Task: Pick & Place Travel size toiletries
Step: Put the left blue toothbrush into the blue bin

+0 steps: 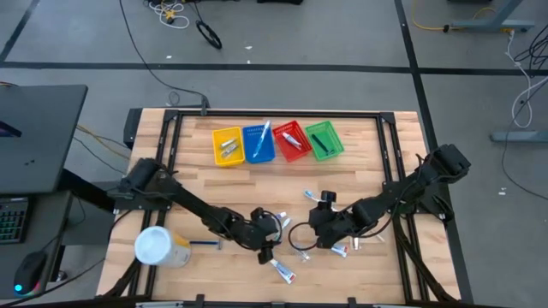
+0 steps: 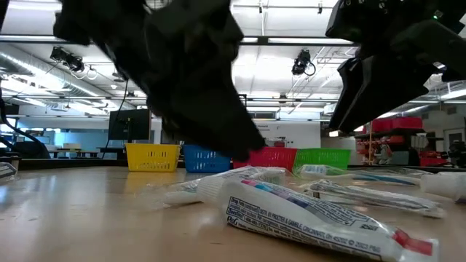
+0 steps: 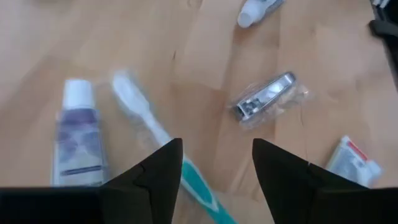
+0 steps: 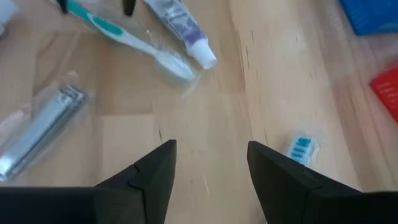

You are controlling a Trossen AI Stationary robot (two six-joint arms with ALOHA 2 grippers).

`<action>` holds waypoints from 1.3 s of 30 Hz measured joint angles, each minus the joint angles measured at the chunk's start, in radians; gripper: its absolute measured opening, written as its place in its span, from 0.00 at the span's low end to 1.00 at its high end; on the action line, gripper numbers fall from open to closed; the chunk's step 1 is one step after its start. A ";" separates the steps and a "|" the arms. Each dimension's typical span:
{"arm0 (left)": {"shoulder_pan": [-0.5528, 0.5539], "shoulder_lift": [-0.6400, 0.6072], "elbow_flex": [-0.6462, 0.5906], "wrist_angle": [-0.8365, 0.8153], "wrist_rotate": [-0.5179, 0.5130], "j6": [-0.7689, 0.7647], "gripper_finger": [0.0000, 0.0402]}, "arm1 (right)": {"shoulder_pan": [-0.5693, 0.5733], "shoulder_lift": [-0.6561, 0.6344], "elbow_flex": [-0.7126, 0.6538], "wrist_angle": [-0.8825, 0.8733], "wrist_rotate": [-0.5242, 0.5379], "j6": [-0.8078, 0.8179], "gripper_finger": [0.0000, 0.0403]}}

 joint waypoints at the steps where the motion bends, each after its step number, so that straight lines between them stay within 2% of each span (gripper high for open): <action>1: 0.000 0.013 0.001 -0.007 -0.001 -0.006 0.51 | -0.001 0.000 0.000 0.000 0.000 0.000 0.51; 10: 0.008 0.055 0.006 -0.057 -0.009 -0.006 0.48 | -0.004 0.000 0.000 -0.013 -0.001 0.008 0.51; 15: 0.019 0.054 0.006 -0.091 -0.012 0.023 0.42 | -0.004 0.000 0.000 -0.021 -0.001 0.015 0.51; 18: 0.031 0.053 0.006 -0.103 -0.010 0.024 0.34 | -0.004 0.000 0.000 -0.020 -0.001 0.015 0.51; 24: 0.045 0.048 0.004 -0.100 0.009 0.009 0.10 | -0.004 0.000 0.000 -0.020 -0.001 0.015 0.51; 26: 0.045 0.037 0.004 -0.107 0.008 0.010 0.07 | -0.004 0.000 0.000 -0.020 -0.001 0.015 0.51; 29: 0.041 -0.007 0.005 -0.142 -0.045 0.011 0.07 | -0.004 0.000 0.000 -0.020 -0.001 0.015 0.51; 34: 0.055 -0.164 0.011 -0.228 -0.172 0.006 0.10 | -0.004 0.000 0.000 -0.019 -0.001 0.015 0.51; 39: 0.133 -0.328 0.011 -0.348 -0.346 -0.012 0.08 | -0.004 0.000 0.000 -0.013 -0.001 0.015 0.51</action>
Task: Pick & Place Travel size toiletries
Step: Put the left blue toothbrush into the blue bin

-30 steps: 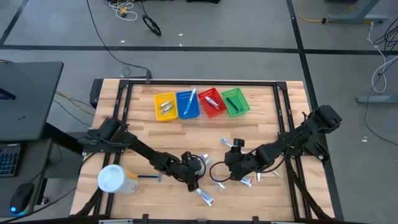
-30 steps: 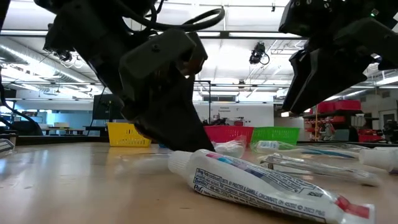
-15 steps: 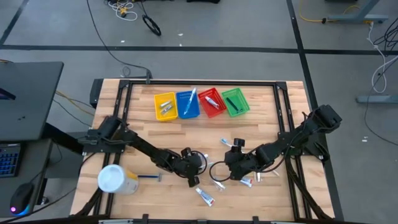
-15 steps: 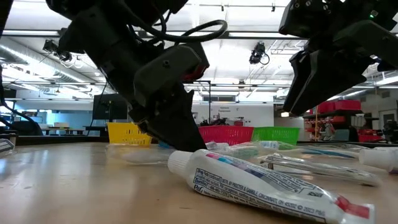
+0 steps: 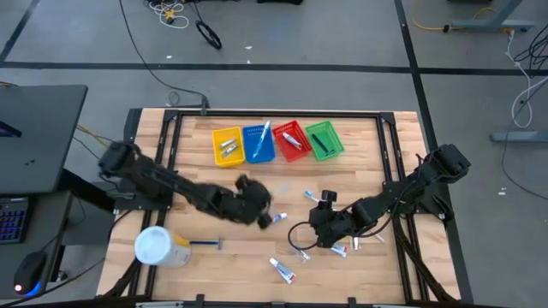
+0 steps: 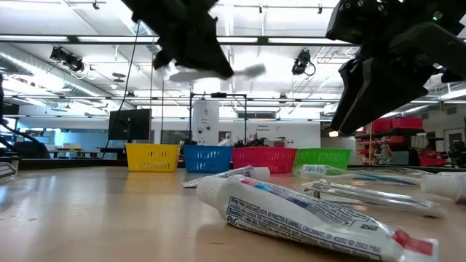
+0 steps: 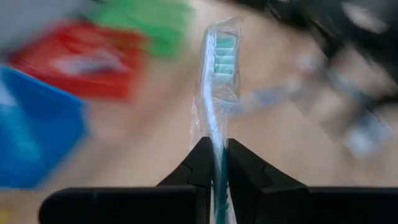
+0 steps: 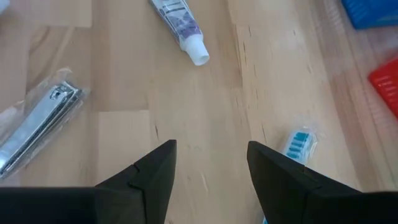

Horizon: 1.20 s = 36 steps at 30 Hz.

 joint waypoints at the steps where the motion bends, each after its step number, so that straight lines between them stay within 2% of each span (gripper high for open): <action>1: 0.022 -0.022 0.000 -0.015 -0.035 0.000 0.08 | 0.000 0.000 0.000 0.005 0.000 0.000 0.51; 5: 0.133 -0.061 0.000 -0.011 -0.108 0.031 0.08 | 0.000 0.000 0.000 0.010 0.000 0.000 0.51; 13: 0.360 -0.033 -0.042 0.023 -0.100 0.010 0.08 | 0.000 0.000 0.000 0.018 0.000 0.000 0.51; 20: 0.501 0.050 -0.167 0.313 -0.034 0.061 0.09 | -0.003 0.000 0.000 0.025 -0.001 0.000 0.51; 23: 0.540 0.095 -0.191 0.496 0.002 0.118 0.08 | -0.006 0.000 -0.002 0.032 -0.001 0.000 0.51; 27: 0.578 0.169 -0.203 0.642 0.035 0.202 0.08 | -0.011 0.001 -0.004 0.041 -0.001 -0.002 0.51; 31: 0.613 0.227 -0.198 0.645 0.070 0.174 0.08 | -0.013 0.001 -0.004 0.057 -0.002 0.000 0.51; 36: 0.619 0.276 -0.205 0.640 0.022 0.199 0.09 | -0.014 0.001 -0.004 0.061 -0.001 0.000 0.51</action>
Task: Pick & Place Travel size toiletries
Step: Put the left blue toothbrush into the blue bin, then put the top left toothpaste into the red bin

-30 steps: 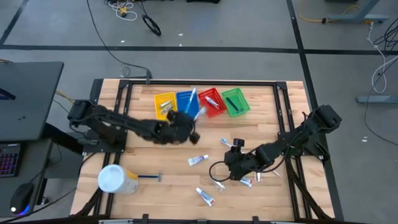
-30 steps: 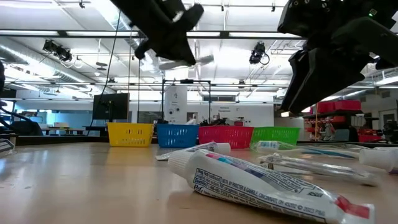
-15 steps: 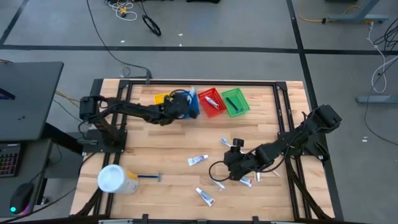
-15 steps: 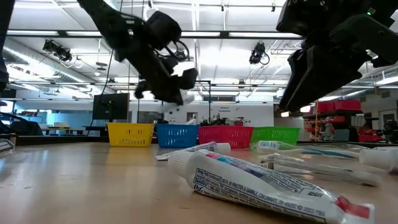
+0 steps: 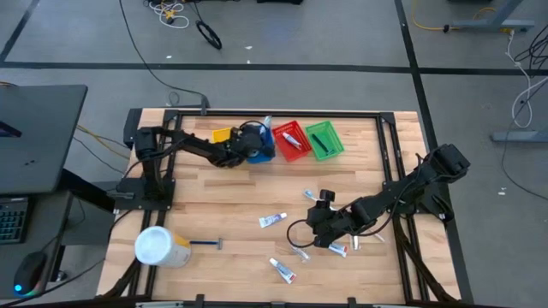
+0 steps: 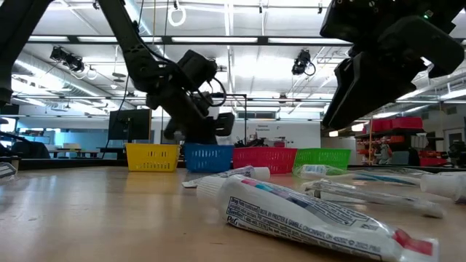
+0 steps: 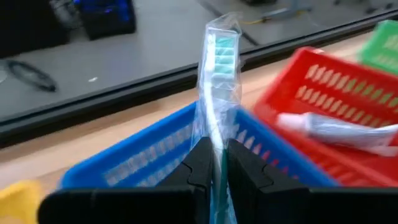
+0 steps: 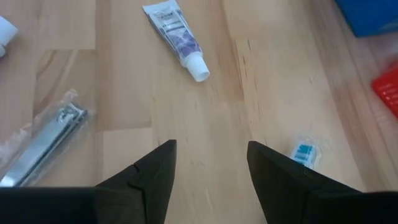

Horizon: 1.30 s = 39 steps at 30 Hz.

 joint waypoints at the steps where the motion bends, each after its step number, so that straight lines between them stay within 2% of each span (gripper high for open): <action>1: 0.000 0.010 0.008 0.007 0.004 0.006 0.09 | -0.001 0.000 0.000 0.001 0.000 0.000 0.51; 8: 0.000 0.011 0.004 -0.042 0.028 -0.050 0.11 | -0.007 0.000 0.000 -0.006 -0.001 0.000 0.51; 20: -0.008 -0.005 0.004 -0.050 0.039 -0.011 0.33 | -0.007 0.000 0.000 -0.007 -0.001 0.000 0.51; 26: -0.056 -0.106 0.004 -0.131 0.025 0.083 0.41 | -0.007 0.000 0.000 -0.012 0.001 0.020 0.51; 33: -0.114 -0.307 0.004 -0.330 -0.037 0.111 0.44 | -0.007 0.000 0.000 -0.179 0.026 0.235 0.51; 37: -0.169 -0.429 0.004 -0.415 0.038 0.103 0.43 | -0.007 0.000 0.000 -0.313 0.026 0.400 0.51; 39: -0.207 -0.479 0.004 -0.424 0.072 0.107 0.42 | -0.007 0.000 0.000 -0.348 0.027 0.432 0.51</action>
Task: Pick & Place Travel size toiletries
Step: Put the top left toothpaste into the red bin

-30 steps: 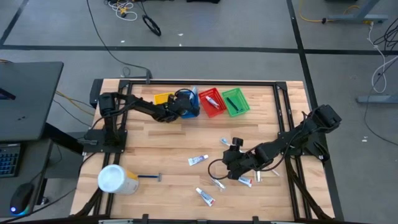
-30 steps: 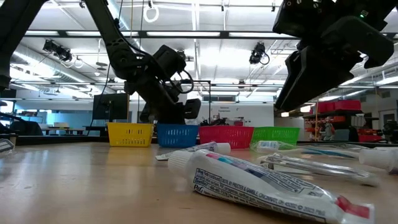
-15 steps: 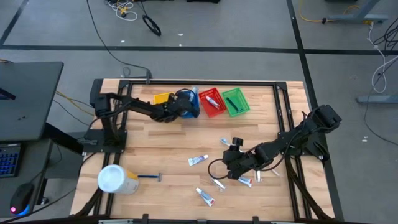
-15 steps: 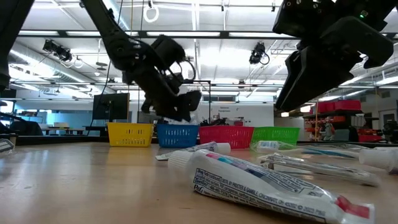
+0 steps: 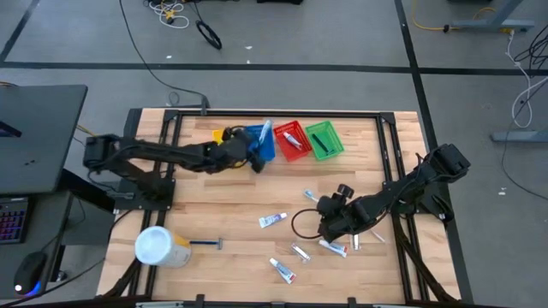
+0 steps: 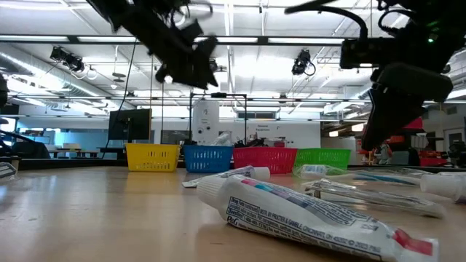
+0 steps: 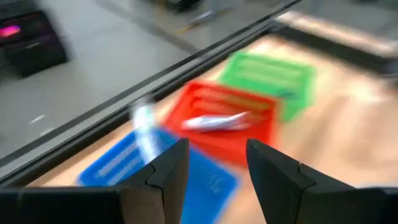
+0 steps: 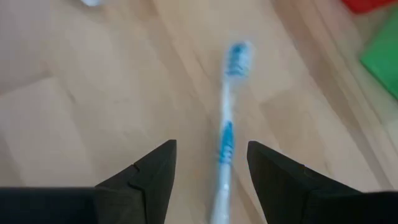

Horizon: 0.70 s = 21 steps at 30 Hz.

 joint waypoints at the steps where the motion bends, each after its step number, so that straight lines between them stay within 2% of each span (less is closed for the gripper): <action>1: -0.019 -0.024 0.000 -0.001 0.011 0.007 0.41 | 0.000 0.000 0.000 -0.009 0.000 0.005 0.51; 7: -0.175 -0.102 0.000 -0.010 0.031 0.050 0.39 | 0.000 0.000 0.000 0.010 -0.028 0.014 0.51; 11: -0.291 -0.101 0.000 -0.014 0.056 0.067 0.38 | 0.004 0.000 0.000 0.070 -0.038 0.005 0.51; 16: -0.415 -0.100 0.000 -0.048 0.046 0.008 0.37 | 0.018 0.000 0.000 0.118 -0.088 -0.014 0.51; 21: -0.492 -0.100 0.000 -0.055 0.032 0.011 0.37 | 0.037 0.000 0.000 0.124 -0.165 -0.034 0.51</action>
